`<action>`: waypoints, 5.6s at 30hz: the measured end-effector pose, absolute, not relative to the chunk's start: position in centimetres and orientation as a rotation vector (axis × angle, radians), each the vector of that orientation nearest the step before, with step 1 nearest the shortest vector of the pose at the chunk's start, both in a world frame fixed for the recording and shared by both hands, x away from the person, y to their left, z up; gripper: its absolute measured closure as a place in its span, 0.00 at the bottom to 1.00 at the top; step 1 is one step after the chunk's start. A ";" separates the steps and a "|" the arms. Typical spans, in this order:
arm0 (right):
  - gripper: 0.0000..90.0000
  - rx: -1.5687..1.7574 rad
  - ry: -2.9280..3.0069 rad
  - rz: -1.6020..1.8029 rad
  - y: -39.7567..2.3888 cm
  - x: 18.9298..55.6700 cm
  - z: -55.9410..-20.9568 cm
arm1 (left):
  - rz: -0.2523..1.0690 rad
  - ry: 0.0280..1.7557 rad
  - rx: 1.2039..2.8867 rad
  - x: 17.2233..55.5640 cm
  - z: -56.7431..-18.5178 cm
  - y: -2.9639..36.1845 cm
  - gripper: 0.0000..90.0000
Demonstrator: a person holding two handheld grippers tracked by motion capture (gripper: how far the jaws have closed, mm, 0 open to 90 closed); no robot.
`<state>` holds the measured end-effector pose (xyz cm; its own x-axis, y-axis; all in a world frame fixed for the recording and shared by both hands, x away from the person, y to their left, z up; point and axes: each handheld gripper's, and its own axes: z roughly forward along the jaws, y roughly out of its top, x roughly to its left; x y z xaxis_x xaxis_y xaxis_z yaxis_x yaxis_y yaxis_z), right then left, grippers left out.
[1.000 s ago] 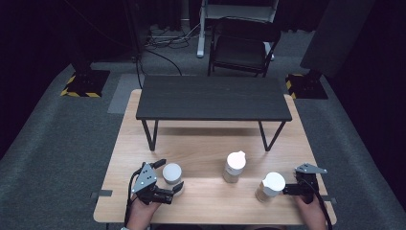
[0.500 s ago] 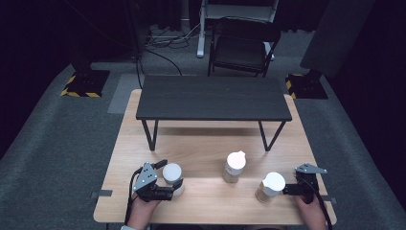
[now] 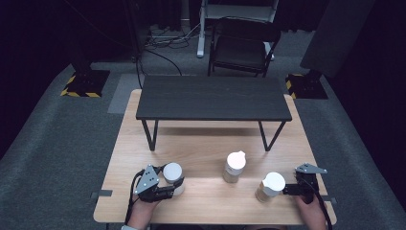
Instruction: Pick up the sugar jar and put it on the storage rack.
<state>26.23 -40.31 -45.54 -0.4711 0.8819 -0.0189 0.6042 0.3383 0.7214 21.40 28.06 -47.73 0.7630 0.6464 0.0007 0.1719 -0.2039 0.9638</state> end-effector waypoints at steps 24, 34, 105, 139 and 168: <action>0.01 1.307 2.200 0.924 -40.3 26.2 -45.5 | 0.472 0.655 1.799 22.0 -45.7 27.0 0.38; 0.01 1.307 2.200 0.924 -40.3 26.2 -45.5 | 0.461 0.657 1.823 23.7 -43.3 26.2 0.38; 0.01 1.304 2.203 0.925 -40.4 26.3 -45.5 | 0.528 0.682 1.751 27.4 -32.4 24.9 0.38; 0.01 1.303 2.203 0.925 -40.4 26.3 -45.5 | 0.596 0.674 1.703 29.3 -27.8 24.8 0.38; 0.01 1.303 2.203 0.925 -40.4 26.3 -45.5 | 0.621 0.737 1.691 31.1 -25.9 23.7 0.38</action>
<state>26.29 -40.37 -45.54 -0.4746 0.8800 -0.0185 0.6029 0.3404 0.7215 31.12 23.71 -25.90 0.6649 0.7464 0.0265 0.1531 -0.1710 0.9733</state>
